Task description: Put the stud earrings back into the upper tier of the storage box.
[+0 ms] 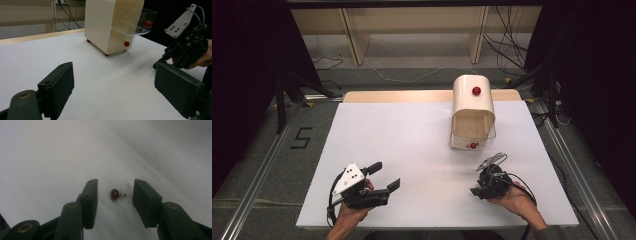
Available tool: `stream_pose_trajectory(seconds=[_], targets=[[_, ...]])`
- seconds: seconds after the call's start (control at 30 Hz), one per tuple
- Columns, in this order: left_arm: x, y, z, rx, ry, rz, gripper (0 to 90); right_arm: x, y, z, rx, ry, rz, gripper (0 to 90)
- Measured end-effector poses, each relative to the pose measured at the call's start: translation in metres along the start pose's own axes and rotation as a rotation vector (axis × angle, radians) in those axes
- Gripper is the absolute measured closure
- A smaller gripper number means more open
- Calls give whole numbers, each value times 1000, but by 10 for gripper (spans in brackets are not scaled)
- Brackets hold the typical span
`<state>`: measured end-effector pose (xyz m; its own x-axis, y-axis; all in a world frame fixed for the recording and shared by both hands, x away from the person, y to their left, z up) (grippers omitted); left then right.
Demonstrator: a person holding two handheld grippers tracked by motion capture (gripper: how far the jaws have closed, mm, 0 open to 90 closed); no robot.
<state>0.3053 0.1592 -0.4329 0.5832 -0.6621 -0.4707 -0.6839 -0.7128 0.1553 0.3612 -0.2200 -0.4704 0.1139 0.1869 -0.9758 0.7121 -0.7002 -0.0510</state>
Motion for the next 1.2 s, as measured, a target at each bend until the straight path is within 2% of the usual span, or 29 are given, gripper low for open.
stream_pose_trajectory(seconds=[0.1, 0.53, 1.0, 1.2], targets=[[0, 0, 0, -1, 0, 1, 159, 2, 0, 0, 2, -7, 1, 585], [0, 0, 0, 1, -1, -2, 159, 4, -3, -4, -3, -21, 61, 696], [0, 0, 0, 1, 2, -2, 159, 3, 1, -2, 11, 0, 24, 699], [0, 0, 0, 1, 2, -2, 159, -2, 3, -1, 22, 29, 10, 699]])
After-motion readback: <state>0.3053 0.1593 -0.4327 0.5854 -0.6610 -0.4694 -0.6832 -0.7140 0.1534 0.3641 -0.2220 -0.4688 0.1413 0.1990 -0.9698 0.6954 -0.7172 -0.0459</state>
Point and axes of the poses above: each handheld gripper's, and its own axes: x roughly forward along the jaws, z roughly out of its underside, y roughly to its right, the point moved 1 cm from there along x, roughly forward along the jaws, and after that the axes turned 14 degrees about -y, right-handed, at the moved point
